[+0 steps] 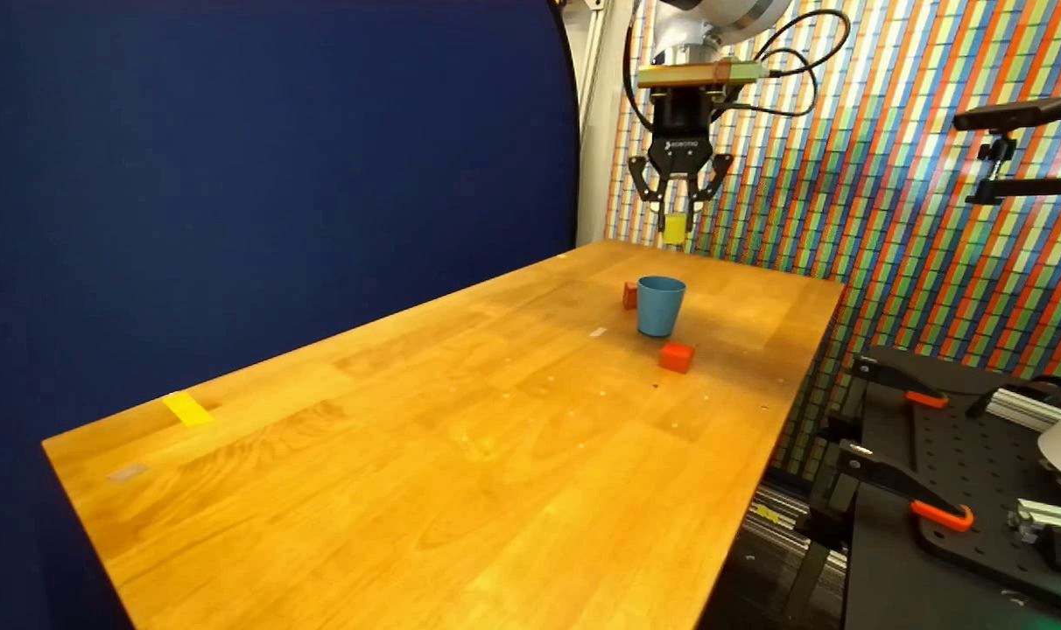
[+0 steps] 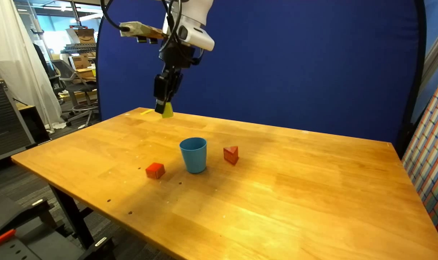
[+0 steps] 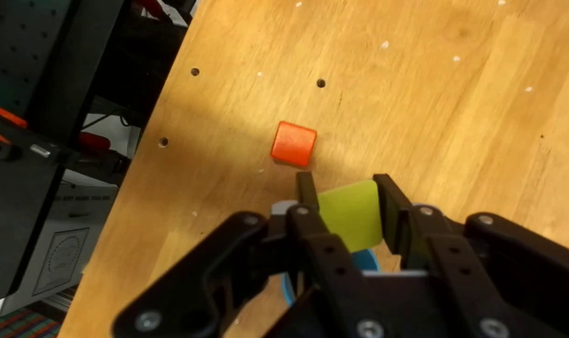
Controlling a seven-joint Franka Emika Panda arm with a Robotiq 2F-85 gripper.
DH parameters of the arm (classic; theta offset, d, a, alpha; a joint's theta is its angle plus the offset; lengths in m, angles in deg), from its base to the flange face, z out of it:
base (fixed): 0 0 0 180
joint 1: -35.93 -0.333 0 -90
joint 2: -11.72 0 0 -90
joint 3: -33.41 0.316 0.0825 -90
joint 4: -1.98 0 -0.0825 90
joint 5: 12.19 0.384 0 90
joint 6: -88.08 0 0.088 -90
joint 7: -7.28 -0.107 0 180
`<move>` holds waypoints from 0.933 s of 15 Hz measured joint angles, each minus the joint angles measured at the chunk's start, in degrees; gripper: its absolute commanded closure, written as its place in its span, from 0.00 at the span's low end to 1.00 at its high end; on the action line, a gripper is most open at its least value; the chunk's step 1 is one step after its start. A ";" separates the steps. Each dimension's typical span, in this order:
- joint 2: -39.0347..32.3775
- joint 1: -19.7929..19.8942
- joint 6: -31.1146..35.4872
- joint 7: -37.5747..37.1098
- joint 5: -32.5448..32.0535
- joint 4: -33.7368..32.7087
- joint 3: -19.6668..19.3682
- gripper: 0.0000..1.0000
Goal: Put the yellow block in the cup
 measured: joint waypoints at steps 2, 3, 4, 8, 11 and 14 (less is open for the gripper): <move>0.18 1.46 -0.79 -0.56 -0.75 -0.22 -0.57 0.85; 0.08 2.01 -1.13 -0.66 -0.81 -0.35 -0.72 0.85; -0.16 2.48 -1.47 -0.70 -0.82 -0.55 -0.76 0.85; -2.83 3.06 -3.06 -0.70 -0.82 -2.32 -0.76 0.84; -6.19 3.10 -4.57 -0.70 -0.82 -4.78 -0.76 0.85; -9.34 3.44 -6.11 -0.69 -0.82 -7.75 -0.79 0.85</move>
